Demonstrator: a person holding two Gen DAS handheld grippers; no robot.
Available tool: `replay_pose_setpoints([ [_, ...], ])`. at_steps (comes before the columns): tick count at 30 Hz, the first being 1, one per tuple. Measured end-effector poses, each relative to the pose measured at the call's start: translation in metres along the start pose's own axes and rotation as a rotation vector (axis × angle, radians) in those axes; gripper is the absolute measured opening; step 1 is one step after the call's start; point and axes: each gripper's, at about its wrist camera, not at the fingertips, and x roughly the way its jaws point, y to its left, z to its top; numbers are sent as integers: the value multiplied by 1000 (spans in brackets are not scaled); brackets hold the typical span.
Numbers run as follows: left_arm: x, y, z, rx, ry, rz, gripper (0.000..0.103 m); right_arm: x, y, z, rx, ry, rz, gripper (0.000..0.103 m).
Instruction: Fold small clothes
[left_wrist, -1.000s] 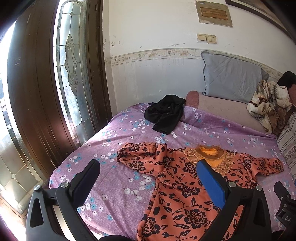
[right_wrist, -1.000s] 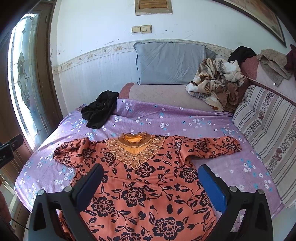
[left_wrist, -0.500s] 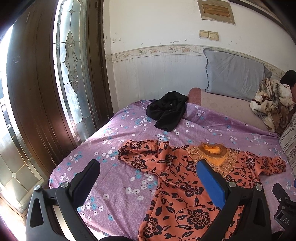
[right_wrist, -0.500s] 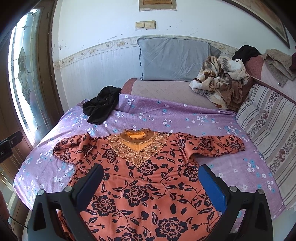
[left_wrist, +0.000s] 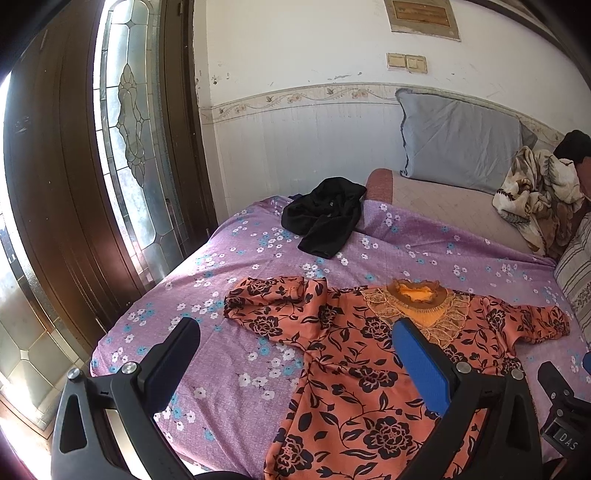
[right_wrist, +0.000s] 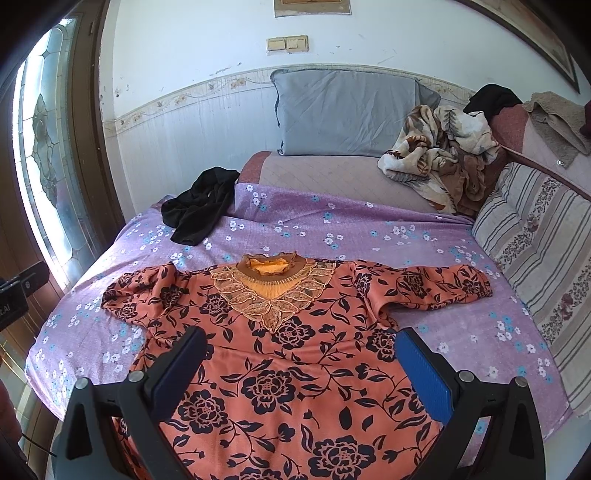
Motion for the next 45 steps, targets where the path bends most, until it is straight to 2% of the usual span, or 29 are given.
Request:
replay_pose_setpoints([
  [20,34,-42,3,51,29,-31,103,35,-17,12,3,14,-23,103],
  [28,72,-64,-2,83,75,-29,103,68,-27,22,26,32,9,103],
  [32,108,-83,-14,109,129,-31,103,94,-39,22,52,54,26,103],
  [36,171,-111,-45,138,259,-74,103,136,-69,13,121,122,77,103],
  [38,210,-127,-68,159,363,-98,103,162,-95,6,179,184,70,103],
  [42,264,-143,-111,171,558,-143,103,203,-174,-2,411,294,22,103],
  [44,264,-140,-110,143,519,-164,103,214,-224,-7,557,302,3,103],
  [45,265,-140,-110,143,527,-170,103,218,-249,-8,630,294,4,103],
])
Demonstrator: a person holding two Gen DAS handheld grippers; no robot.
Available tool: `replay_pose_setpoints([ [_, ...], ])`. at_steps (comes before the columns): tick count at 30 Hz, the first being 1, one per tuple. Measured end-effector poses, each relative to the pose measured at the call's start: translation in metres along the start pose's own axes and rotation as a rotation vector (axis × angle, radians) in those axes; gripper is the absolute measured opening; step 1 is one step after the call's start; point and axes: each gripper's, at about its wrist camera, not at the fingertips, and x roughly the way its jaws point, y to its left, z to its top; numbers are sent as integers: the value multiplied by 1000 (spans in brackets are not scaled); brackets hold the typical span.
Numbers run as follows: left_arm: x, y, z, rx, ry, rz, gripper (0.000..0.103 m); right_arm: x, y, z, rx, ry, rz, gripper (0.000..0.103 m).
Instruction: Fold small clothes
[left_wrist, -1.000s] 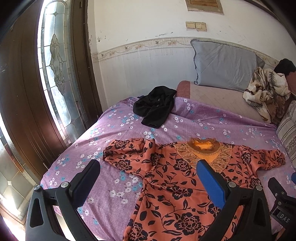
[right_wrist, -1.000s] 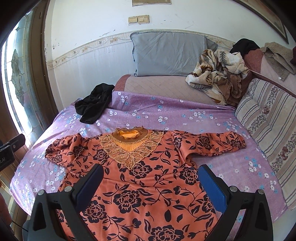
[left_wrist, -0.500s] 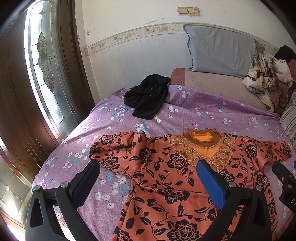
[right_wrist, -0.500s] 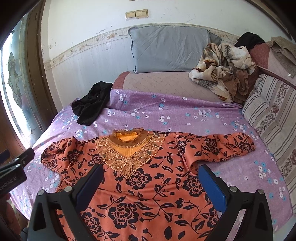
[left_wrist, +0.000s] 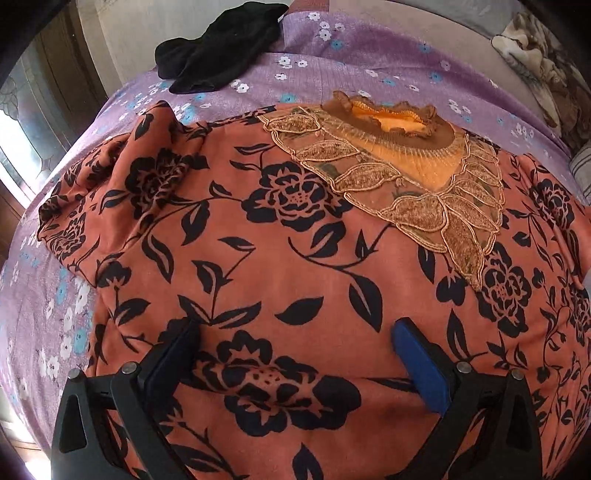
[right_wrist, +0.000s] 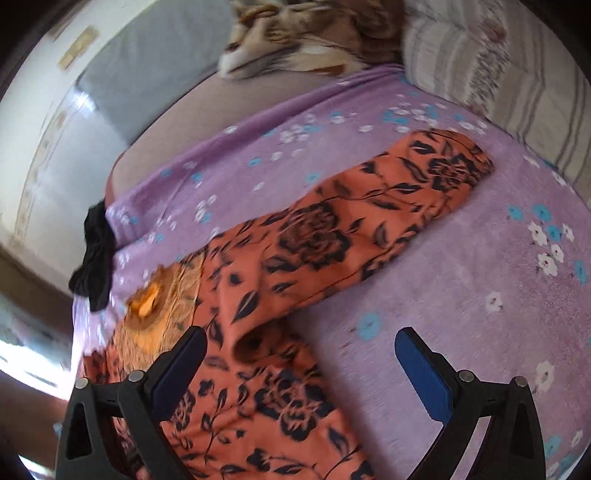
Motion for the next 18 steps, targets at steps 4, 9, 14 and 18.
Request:
replay_pose_setpoints([
  [4,-1,0,-12,-5,-39,-11,103,7,-89,52,314,-38,105,93],
  [9,-5,1,-17,-13,-37,-13,103,39,-161,90,476,-46,80,61],
  [14,-5,-4,-10,-2,-35,10,103,58,-174,116,474,-115,115,49],
  [18,-10,3,5,-2,-75,26,103,69,-172,121,458,-128,75,12],
])
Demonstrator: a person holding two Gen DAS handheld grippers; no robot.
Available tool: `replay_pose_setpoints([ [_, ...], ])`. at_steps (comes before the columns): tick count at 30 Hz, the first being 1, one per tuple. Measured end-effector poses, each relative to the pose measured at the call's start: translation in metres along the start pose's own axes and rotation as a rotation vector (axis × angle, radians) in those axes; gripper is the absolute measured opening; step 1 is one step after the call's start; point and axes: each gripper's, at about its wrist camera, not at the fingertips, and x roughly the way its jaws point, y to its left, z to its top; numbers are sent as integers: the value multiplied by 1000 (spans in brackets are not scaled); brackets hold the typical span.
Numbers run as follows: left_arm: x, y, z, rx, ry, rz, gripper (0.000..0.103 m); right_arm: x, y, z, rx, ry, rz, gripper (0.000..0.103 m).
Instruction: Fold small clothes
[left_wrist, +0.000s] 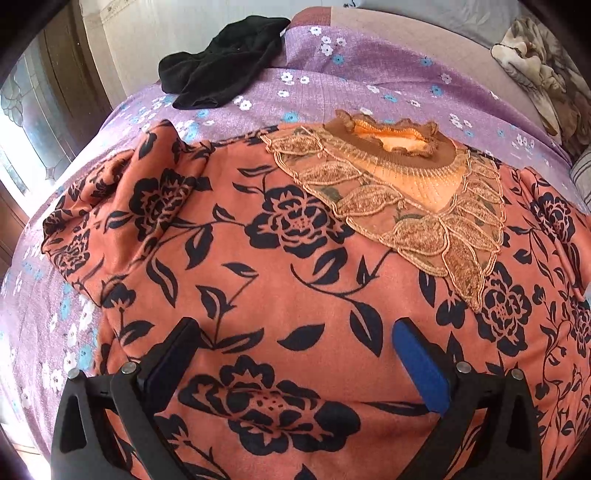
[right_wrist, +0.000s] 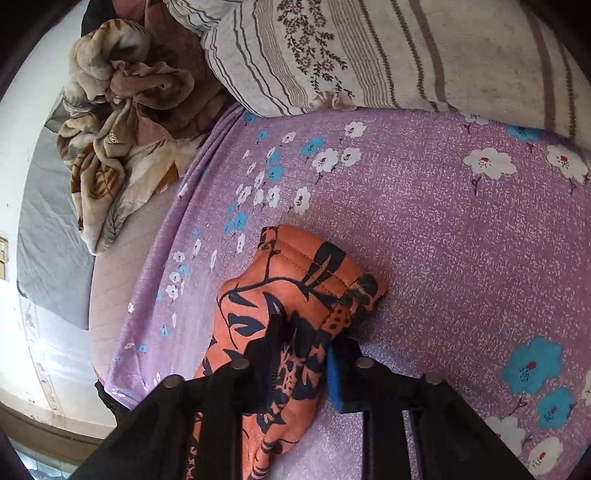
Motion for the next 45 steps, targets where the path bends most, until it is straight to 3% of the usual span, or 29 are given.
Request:
replay_pose_setpoints([
  [4,-14,16,12,-34,-64,45,103,-20,42,-13,-116,-19,34,7],
  [9,-28,45,24,-98,-107,107,103,-59,137,-71,-286,19,262,7],
  [16,-40,111,32,-235,-131,203,103,-61,247,-218,-405,253,556,7],
  [21,-43,182,28,-403,-127,313,103,-29,292,-345,-464,424,607,7],
  [24,-41,217,22,-487,-116,354,103,-1,301,-415,-472,534,572,12],
  [26,-40,235,17,-521,-99,358,103,14,301,-457,-544,574,465,19],
  [27,-39,243,15,-536,-89,355,103,21,297,-474,-590,603,417,41],
  [28,-39,250,13,-554,-82,350,103,28,295,-490,-632,640,385,72],
  [29,-39,256,11,-575,-75,347,103,33,290,-502,-652,669,364,76],
  [31,-38,270,7,-621,-67,347,103,33,276,-512,-665,657,336,76],
  [35,-33,298,-2,-722,-25,365,103,29,269,-496,-676,601,315,76],
  [36,-30,305,-4,-748,-6,364,103,34,268,-495,-686,613,279,76],
  [38,-28,319,-10,-806,18,361,103,56,271,-500,-737,719,128,72],
  [39,-29,326,-13,-839,17,368,103,58,276,-503,-772,712,110,70],
  [41,-34,343,-21,-915,6,400,103,49,289,-505,-817,688,102,71],
  [45,-41,372,-40,-1067,-6,443,103,31,330,-530,-895,670,197,71],
])
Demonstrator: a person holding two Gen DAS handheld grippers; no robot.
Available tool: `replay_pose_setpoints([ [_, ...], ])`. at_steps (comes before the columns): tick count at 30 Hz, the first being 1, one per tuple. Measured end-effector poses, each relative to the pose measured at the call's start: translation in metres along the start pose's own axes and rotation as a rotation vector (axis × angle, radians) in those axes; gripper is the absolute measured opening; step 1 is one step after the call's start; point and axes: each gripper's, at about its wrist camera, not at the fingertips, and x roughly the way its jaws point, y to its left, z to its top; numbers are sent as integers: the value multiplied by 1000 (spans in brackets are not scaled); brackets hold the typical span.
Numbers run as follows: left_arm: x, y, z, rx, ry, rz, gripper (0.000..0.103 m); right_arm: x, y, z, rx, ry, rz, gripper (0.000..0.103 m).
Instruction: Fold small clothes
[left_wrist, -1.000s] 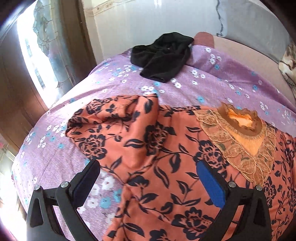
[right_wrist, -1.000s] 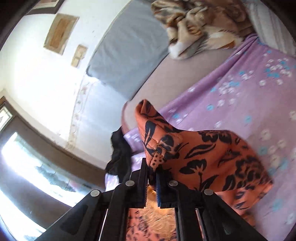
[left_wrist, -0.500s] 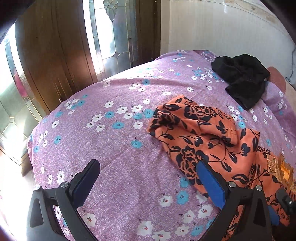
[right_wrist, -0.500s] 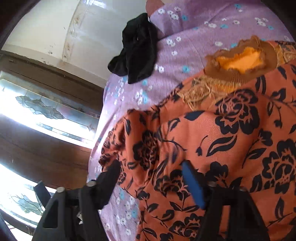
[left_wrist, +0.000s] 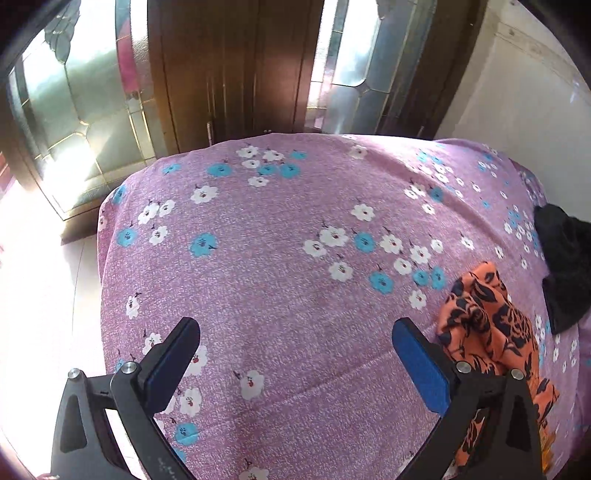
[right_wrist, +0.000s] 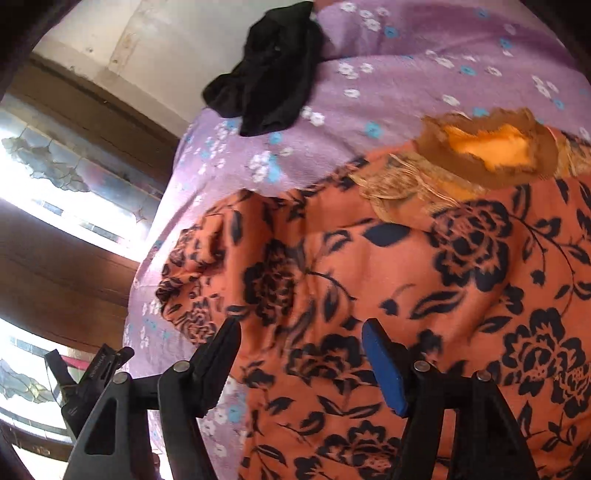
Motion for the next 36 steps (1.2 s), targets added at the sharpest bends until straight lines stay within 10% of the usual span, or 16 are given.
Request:
replay_pose_setpoints([
  [12,27,6,12,-82,73,-5,103,78,102,34,-27,50,88,65],
  [20,27,-15,8,-38,83,-37,103,121,76,43,302,54,94,61],
  [32,20,-19,5,-12,66,-41,103,118,38,37,473,-109,224,60],
  [36,21,-21,6,-23,64,-41,103,129,43,53,419,-75,215,9],
])
